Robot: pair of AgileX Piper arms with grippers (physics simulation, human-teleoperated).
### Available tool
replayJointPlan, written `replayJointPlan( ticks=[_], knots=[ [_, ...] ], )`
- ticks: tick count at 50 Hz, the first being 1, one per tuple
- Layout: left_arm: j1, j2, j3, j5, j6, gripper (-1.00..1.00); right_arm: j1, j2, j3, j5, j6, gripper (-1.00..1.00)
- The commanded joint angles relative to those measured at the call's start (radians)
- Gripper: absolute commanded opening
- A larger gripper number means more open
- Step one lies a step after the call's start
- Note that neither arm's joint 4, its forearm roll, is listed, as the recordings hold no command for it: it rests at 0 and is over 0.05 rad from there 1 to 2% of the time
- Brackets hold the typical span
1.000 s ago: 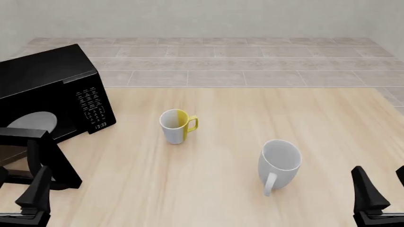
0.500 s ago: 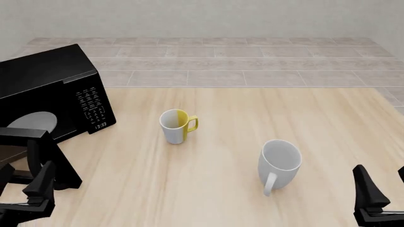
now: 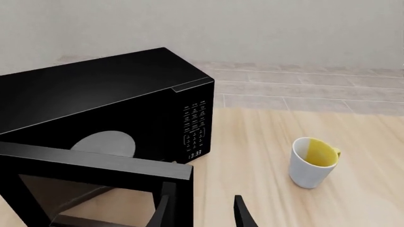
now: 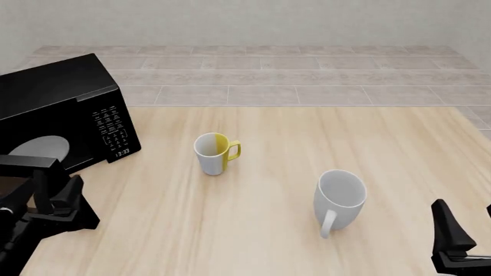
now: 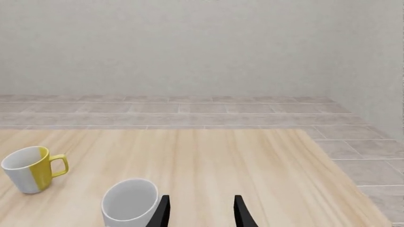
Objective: Close the microwave.
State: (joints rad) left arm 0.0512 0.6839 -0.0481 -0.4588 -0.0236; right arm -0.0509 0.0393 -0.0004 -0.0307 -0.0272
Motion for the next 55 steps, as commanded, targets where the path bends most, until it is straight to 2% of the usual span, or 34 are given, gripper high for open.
replayJointPlan(
  ticks=[1, 4, 6, 13, 14, 25, 30, 46, 55],
  knots=[
    [-0.018, 0.139, -0.046, -0.068, 0.008, 1.0, -0.005, 0.011, 0.0, -0.011, 0.006, 1.0],
    [-0.019, 0.163, -0.055, -0.075, 0.012, 1.0, -0.006, 0.021, 0.0, -0.018, 0.008, 1.0],
    [-0.02, 0.205, -0.079, -0.079, 0.056, 1.0, -0.002, 0.029, 0.0, -0.022, 0.005, 1.0],
    [-0.029, 0.223, -0.118, -0.053, 0.071, 1.0, -0.008, 0.015, 0.0, -0.015, 0.004, 1.0],
    [-0.029, 0.264, -0.138, -0.064, 0.069, 1.0, -0.009, 0.015, 0.0, -0.012, 0.004, 1.0],
    [-0.023, 0.351, -0.183, -0.076, 0.045, 1.0, -0.011, 0.0, 0.0, -0.003, 0.007, 1.0],
    [-0.004, 0.392, -0.201, -0.095, 0.066, 1.0, -0.013, -0.002, 0.0, -0.001, 0.009, 1.0],
    [0.015, 0.491, -0.311, -0.053, 0.05, 1.0, -0.018, 0.024, 0.0, -0.024, 0.003, 1.0],
    [0.058, 0.585, -0.359, -0.072, 0.006, 1.0, -0.015, 0.034, 0.0, -0.03, -0.002, 1.0]
  ],
)
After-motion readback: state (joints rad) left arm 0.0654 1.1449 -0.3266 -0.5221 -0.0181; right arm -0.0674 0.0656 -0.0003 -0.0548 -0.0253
